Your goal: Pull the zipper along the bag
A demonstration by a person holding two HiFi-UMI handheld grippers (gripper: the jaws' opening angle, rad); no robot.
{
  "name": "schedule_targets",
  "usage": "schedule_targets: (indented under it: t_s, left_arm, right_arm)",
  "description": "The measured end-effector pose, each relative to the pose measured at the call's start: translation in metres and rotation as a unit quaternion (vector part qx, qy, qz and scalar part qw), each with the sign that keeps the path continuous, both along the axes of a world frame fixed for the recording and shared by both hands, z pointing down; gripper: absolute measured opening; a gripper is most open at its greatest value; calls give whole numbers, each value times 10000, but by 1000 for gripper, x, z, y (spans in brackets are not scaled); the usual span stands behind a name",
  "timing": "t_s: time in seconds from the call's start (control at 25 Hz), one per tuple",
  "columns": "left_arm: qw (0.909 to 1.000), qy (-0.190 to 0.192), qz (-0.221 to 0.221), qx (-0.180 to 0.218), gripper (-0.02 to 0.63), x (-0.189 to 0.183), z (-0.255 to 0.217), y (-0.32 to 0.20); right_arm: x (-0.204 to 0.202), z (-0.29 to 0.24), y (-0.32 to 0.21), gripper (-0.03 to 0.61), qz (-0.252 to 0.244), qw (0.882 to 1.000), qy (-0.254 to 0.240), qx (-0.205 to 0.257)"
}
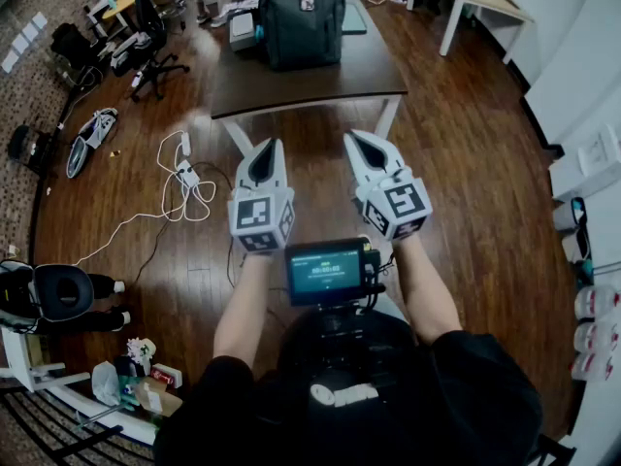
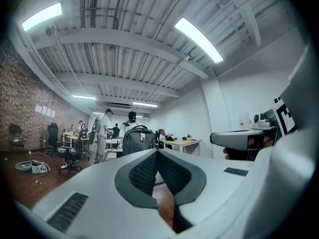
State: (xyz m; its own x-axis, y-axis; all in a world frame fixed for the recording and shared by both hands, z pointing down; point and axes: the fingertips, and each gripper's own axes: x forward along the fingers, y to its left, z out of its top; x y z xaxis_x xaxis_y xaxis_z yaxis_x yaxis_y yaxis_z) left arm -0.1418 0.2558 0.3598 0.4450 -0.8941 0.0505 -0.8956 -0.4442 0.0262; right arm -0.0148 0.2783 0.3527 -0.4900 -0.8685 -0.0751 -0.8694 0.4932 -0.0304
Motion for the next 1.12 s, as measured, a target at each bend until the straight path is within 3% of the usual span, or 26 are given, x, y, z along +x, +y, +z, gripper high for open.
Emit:
schedule_targets:
  t_s: [0.6, 0.96, 1.12]
  left_arm:
    - [9993, -228, -264, 166, -3, 72, 13, -176]
    - [9989, -208, -427, 34, -3, 110, 12, -241]
    - [9986, -254, -450, 83, -3, 121, 8, -261]
  right_arm:
    - [73, 16, -177, 12, -269, 9995, -131, -127]
    - [95, 9, -241, 12, -652, 9976, 95, -189]
    - [108, 11, -265, 12, -663, 9976, -23, -195]
